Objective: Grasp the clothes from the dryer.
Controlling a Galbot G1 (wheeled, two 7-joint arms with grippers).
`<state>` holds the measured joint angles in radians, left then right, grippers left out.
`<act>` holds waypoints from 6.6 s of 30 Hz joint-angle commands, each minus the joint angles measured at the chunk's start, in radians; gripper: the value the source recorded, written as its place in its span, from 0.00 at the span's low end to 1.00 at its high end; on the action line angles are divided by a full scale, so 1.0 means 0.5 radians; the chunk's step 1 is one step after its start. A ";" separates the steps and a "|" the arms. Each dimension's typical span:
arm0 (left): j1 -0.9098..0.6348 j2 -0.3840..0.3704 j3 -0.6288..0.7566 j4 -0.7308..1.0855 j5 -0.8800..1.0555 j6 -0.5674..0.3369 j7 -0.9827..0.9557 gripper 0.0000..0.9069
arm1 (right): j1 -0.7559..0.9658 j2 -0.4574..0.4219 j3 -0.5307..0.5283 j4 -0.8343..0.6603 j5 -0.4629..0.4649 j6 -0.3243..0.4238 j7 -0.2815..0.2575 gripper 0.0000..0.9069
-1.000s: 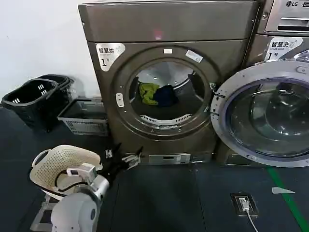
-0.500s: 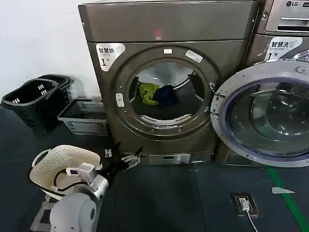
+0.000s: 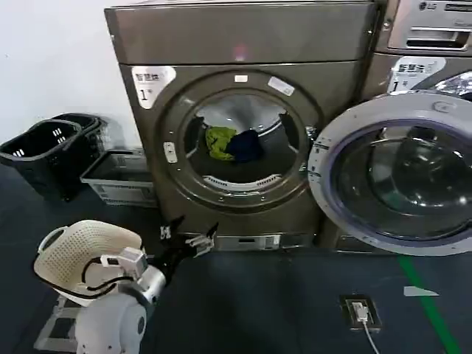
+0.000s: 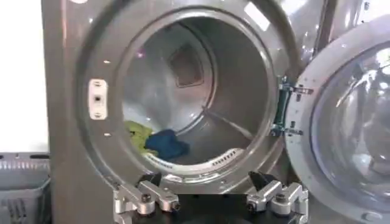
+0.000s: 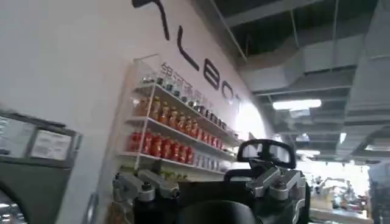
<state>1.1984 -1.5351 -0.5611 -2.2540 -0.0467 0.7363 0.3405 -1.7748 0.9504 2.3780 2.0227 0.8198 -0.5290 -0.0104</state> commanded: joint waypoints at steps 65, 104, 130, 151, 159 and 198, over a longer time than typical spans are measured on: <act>-0.025 0.001 -0.026 -0.053 0.000 0.096 0.021 1.00 | -0.110 -0.003 0.252 -0.081 0.150 0.199 -0.001 1.00; -0.053 0.001 -0.033 -0.094 -0.025 0.079 0.030 1.00 | -0.217 0.032 0.375 -0.044 0.180 0.198 -0.018 1.00; -0.088 -0.003 -0.023 -0.035 -0.005 0.073 0.031 1.00 | -0.211 0.030 0.398 -0.067 0.145 0.219 -0.039 1.00; -0.097 0.002 -0.032 -0.025 -0.016 0.066 0.032 1.00 | -0.242 0.034 0.439 -0.076 0.145 0.225 -0.040 1.00; -0.113 0.009 -0.038 -0.006 -0.020 0.057 0.033 1.00 | -0.258 0.042 0.462 -0.078 0.145 0.224 -0.044 1.00; -0.169 -0.014 -0.024 0.188 0.021 0.028 0.030 1.00 | -0.267 0.051 0.479 -0.091 0.138 0.227 -0.058 1.00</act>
<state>1.1130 -1.5381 -0.5745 -2.1788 -0.0362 0.7364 0.3556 -1.9090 0.9758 2.6181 1.9774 0.8894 -0.4157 -0.0389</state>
